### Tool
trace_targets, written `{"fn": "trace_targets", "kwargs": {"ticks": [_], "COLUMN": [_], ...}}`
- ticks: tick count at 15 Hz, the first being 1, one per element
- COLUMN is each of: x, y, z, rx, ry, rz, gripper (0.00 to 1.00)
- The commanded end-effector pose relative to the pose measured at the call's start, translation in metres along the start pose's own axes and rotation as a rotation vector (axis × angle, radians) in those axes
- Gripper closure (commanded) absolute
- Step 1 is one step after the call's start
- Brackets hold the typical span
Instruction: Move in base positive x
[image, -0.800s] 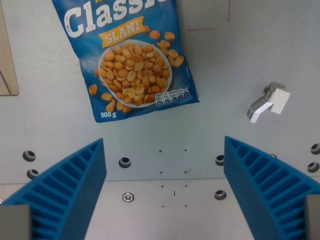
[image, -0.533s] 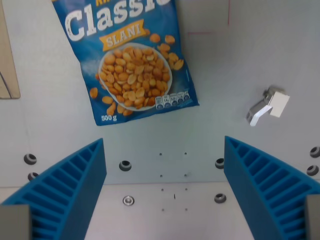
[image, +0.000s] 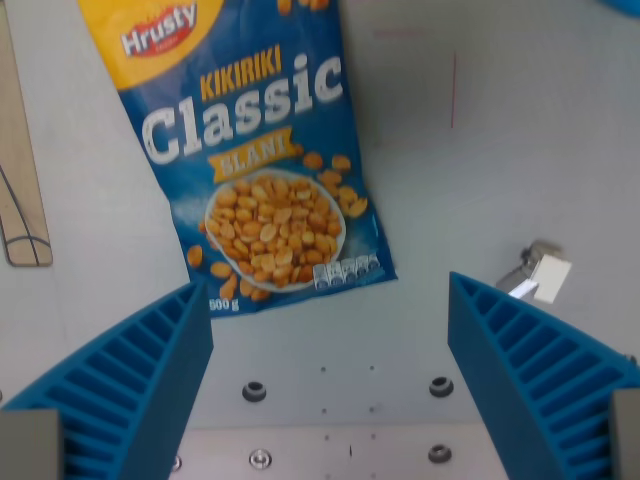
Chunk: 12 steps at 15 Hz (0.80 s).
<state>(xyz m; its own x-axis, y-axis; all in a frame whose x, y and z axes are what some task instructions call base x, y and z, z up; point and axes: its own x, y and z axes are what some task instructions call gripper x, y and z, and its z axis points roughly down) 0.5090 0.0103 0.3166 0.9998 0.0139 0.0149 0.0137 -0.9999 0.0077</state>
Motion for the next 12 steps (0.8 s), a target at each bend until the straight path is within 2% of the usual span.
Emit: {"fn": "trace_targets", "kwargs": {"ticks": [1,12], "x": [0.016,0.071], "y": [0.002,0.003], "z": [-0.002,0.002], "rx": [0.004,0.004], "ry": [-0.022,-0.022], "rz": [-0.001,-0.001], "gripper": [0.00,0.00]}}
